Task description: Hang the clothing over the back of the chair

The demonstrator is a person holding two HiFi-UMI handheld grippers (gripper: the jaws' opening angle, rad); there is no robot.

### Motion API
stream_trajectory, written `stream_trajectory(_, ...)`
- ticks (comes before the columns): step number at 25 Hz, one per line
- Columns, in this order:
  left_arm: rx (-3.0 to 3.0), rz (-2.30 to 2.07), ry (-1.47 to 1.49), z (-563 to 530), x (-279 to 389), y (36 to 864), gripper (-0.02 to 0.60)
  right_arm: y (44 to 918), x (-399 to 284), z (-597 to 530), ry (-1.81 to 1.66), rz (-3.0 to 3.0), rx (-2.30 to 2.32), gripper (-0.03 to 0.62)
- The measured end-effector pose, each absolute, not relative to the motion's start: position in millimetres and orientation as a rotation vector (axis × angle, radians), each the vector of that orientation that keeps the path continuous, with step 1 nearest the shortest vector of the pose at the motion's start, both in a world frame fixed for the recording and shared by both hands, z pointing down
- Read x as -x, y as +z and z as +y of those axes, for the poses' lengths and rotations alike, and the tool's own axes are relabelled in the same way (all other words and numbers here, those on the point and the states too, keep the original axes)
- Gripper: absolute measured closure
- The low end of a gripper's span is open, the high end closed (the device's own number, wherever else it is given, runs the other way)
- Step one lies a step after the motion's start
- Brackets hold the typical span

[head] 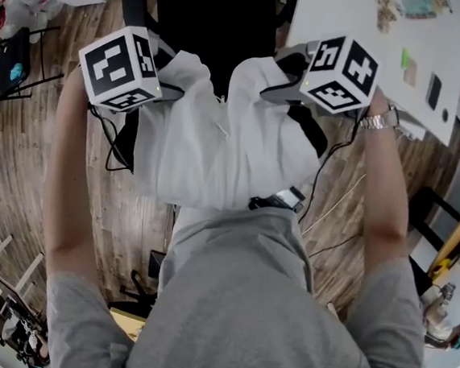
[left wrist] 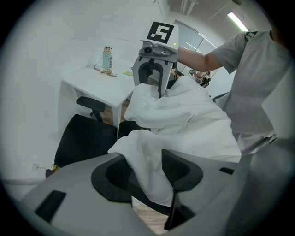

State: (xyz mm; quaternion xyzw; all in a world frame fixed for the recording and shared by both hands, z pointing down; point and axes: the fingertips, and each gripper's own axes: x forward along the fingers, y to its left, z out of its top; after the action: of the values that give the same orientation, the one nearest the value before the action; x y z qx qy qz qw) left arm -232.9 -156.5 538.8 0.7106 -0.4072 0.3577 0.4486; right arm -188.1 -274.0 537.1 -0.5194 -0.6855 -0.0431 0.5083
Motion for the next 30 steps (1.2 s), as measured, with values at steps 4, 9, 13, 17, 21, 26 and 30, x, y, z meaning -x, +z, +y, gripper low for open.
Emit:
stream_trajectory(4, -1.731, -1.011, 0.885, -150.7, 233.5, 533.8, 0.321, 530.5, 181.2, -277.2, -0.085, -1.637, 1.245, 0.358)
stream_trajectory(9, -1.657, -1.075, 0.901, -142.6, 240.8, 528.2, 0.319, 527.0, 178.3, -286.4, -0.119, -1.639, 1.170, 0.353)
stream_trajectory(13, -1.624, -1.062, 0.900, -133.8, 237.6, 522.1, 0.356, 520.1, 170.9, -294.0, -0.122, -1.626, 1.149, 0.353)
stream_trajectory(17, -1.634, -1.095, 0.890, -130.6, 236.0, 511.3, 0.355, 510.4, 166.8, -297.3, -0.128, -1.652, 1.136, 0.353)
stream_trajectory(21, -1.604, -1.074, 0.898, -118.7, 232.0, 506.0, 0.355, 508.5, 158.2, -306.5, -0.124, -1.625, 1.099, 0.353)
stream_trajectory(26, -1.592, -1.069, 0.899, -108.0, 225.2, 501.4, 0.353, 503.4, 150.4, -311.0, -0.119, -1.628, 1.064, 0.353)
stream_trajectory(30, -1.569, -1.094, 0.903, -100.1, 223.8, 498.3, 0.343, 499.7, 144.0, -314.8, -0.115, -1.625, 1.043, 0.350)
